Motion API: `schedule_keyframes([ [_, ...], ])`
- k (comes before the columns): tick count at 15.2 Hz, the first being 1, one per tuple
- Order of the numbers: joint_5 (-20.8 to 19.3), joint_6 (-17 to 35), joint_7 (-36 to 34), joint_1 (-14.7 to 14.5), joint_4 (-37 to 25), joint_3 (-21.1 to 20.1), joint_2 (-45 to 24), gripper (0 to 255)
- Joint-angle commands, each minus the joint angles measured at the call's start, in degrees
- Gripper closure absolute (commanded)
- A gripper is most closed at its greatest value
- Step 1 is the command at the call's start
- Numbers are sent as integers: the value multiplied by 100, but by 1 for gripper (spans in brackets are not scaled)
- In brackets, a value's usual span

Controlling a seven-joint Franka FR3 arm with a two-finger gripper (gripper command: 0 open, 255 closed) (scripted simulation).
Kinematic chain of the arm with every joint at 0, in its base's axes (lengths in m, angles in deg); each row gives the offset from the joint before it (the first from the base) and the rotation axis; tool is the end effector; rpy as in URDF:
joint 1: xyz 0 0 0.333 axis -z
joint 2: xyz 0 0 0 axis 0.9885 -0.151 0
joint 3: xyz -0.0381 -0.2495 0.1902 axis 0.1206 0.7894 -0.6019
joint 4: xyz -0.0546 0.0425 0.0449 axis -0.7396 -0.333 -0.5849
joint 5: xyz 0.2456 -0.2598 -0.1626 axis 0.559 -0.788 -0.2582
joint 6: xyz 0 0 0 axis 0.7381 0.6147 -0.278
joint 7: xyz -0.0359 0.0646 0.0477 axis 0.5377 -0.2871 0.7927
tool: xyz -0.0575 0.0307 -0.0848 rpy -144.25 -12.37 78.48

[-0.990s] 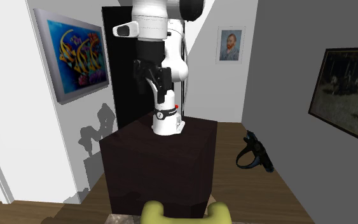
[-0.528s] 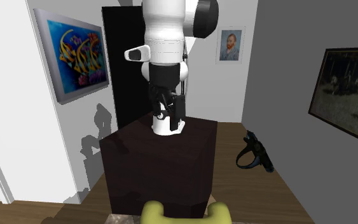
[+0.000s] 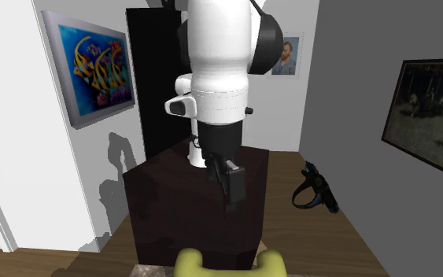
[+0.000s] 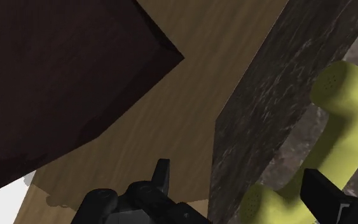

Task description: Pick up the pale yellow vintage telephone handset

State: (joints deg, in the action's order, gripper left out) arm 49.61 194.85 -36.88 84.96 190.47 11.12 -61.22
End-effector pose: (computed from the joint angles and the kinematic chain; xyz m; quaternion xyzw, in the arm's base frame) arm 0.4576 0.2828 0.3326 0.9249 -0.3753 -0.0436 0.0431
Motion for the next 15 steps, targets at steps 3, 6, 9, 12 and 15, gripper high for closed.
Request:
schedule_keyframes([
  [3, -541, 123, -1048, -326, -748, 183, -1003, 0],
  [6, -832, 146, -1659, -644, -1407, 429, -1720, 0],
  [9, -1013, 121, -2140, -944, -2111, 673, -2383, 0],
  [12, -1087, 281, -2176, -989, -2088, 735, -2529, 0],
  [15, -1166, 437, -2214, -1033, -2077, 796, -2682, 0],
])
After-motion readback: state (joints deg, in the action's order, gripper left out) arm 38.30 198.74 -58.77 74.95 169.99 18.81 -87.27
